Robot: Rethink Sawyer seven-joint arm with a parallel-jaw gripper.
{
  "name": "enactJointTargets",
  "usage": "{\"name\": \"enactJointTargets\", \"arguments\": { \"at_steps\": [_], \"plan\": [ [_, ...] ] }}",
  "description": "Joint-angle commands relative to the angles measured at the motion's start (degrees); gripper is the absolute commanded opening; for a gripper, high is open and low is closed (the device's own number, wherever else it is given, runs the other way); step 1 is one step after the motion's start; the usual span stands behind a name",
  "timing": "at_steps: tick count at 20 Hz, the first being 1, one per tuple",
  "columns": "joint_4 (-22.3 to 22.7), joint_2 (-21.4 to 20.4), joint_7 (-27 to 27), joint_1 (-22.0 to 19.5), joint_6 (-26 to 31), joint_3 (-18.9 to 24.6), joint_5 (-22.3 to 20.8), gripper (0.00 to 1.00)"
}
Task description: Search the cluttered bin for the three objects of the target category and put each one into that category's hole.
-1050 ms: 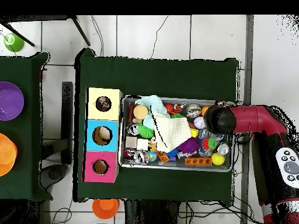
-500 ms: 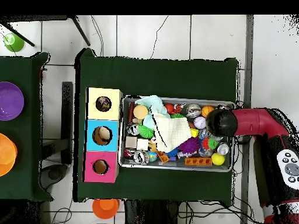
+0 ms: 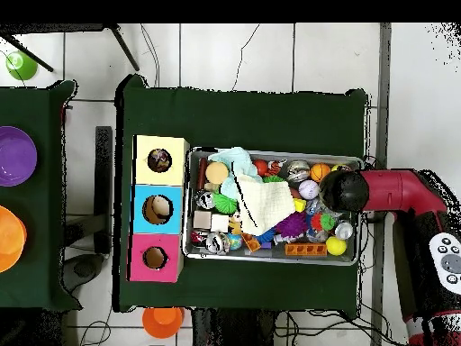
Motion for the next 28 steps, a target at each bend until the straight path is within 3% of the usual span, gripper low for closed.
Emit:
{"name": "enactJointTargets", "arguments": {
  "at_steps": [1, 8, 16, 17, 28],
  "plan": [
    [1.11, 4.0, -5.64, -1.44, 5.37, -0.61, 0.76, 1.0],
    [2.25, 4.86, -6.1, -2.58, 4.9, 0.37, 2.33, 1.0],
    [2.33, 5.77, -8.11, -1.98, 8.38, -0.15, 3.43, 1.0],
    [2.2, 5.84, -8.34, -1.83, 8.71, -0.12, 3.55, 0.0],
    [2.46, 5.65, -7.97, -1.35, 9.12, -0.04, 3.39, 0.0]
  ]
}}
